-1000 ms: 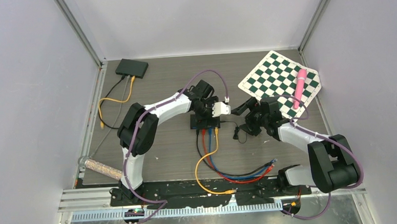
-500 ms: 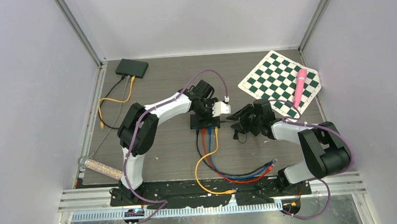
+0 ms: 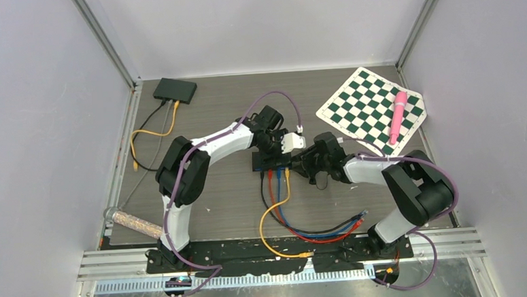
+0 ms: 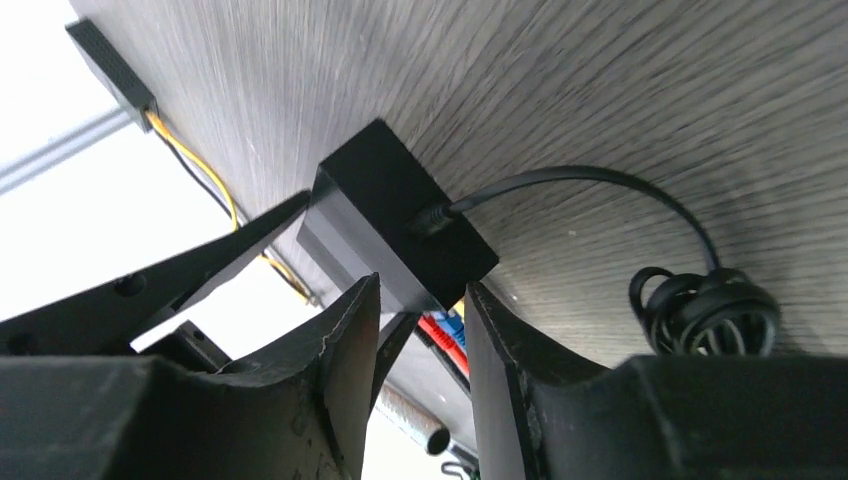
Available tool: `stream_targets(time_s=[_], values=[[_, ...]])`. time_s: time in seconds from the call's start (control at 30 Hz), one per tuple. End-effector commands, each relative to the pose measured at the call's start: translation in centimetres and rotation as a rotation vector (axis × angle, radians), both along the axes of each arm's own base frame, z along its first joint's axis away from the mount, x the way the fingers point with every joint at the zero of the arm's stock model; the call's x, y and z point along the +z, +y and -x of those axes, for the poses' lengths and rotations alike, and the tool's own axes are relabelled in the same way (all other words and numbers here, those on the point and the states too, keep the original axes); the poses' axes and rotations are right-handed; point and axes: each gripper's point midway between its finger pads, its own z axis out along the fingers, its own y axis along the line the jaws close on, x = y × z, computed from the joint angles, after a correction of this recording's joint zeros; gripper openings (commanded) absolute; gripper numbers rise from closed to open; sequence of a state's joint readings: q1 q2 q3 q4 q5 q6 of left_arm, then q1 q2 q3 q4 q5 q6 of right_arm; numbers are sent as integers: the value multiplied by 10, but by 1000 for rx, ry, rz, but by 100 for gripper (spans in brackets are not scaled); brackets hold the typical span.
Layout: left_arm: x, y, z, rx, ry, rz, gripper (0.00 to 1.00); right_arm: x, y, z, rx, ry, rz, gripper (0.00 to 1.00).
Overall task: Pull the plug from the switch port
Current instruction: Pull the connector from the switch port.
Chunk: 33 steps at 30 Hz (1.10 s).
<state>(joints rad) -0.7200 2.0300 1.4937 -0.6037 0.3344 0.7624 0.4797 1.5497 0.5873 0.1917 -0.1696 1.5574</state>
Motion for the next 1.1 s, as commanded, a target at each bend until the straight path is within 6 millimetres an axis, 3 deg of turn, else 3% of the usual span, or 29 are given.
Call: stream_targets(time_s=[0.0, 0.17, 0.33, 0.53, 0.73, 0.9, 1.07], values=[[20, -9, 1, 8, -12, 55, 71, 12, -21, -28, -202, -58, 88, 44], [21, -11, -1, 10, -12, 63, 71, 7, -35, -28, -273, -53, 157, 44], [23, -14, -1, 12, -9, 75, 71, -2, -25, -33, -276, -44, 120, 44], [24, -13, 0, 24, -6, 75, 71, 0, -10, -40, -260, -56, 83, 43], [26, -14, -1, 40, -7, 85, 71, -7, -5, -38, -253, -32, 69, 37], [29, -17, -2, 49, -10, 102, 71, -15, -5, -32, -249, -17, 52, 26], [33, -20, -4, 78, -5, 123, 71, -18, -7, -29, -257, -13, 47, 34]])
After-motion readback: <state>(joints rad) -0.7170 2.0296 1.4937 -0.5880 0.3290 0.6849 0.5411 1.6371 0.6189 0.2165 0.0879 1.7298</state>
